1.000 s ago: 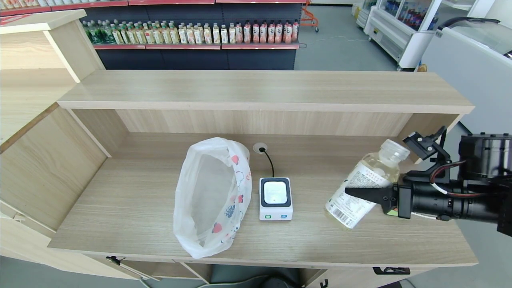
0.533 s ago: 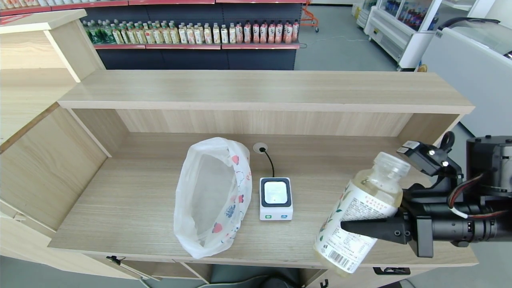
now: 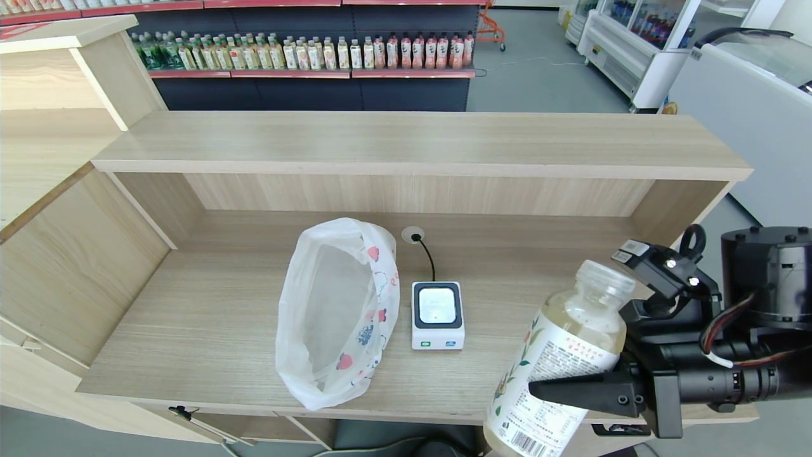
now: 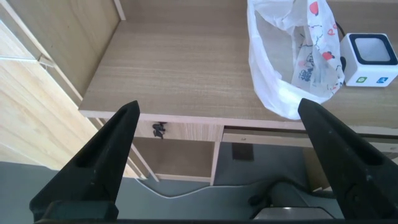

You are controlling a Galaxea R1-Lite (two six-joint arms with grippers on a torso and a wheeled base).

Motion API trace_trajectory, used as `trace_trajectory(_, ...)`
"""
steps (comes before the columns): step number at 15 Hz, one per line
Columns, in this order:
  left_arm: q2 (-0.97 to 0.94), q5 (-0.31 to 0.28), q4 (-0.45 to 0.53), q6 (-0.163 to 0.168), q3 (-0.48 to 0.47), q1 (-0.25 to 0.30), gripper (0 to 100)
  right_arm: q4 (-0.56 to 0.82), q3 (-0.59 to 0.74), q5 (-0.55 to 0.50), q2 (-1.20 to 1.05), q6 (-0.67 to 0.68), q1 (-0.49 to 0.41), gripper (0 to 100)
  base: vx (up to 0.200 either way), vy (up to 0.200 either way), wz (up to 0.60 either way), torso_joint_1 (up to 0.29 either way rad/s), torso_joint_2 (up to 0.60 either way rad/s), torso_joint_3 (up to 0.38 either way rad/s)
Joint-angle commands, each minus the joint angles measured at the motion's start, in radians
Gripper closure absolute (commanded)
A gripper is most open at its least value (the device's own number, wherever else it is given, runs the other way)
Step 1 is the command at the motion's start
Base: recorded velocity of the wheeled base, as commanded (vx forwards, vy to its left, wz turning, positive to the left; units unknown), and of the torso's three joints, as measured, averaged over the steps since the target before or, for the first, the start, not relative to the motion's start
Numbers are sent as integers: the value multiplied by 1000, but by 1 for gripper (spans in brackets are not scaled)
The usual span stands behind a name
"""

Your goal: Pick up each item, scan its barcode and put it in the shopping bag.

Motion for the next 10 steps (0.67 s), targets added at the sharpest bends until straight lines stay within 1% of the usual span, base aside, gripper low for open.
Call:
trace_trajectory(1,0,0,0,0,0,0,0,1,5,2,8,2,18,100,0,0,0,0,0,0)
trace_trajectory(4,0,0,0,0,0,0,0,2,-14,2,23,4,18,100,0,0,0,0,0,0)
trace_trajectory(6,0,0,0,0,0,0,0,2,-20,2,32,11,44,100,0,0,0,0,0,0)
trace_trajectory(10,0,0,0,0,0,0,0,4,-14,-3,24,39,66,100,0,0,0,0,0,0)
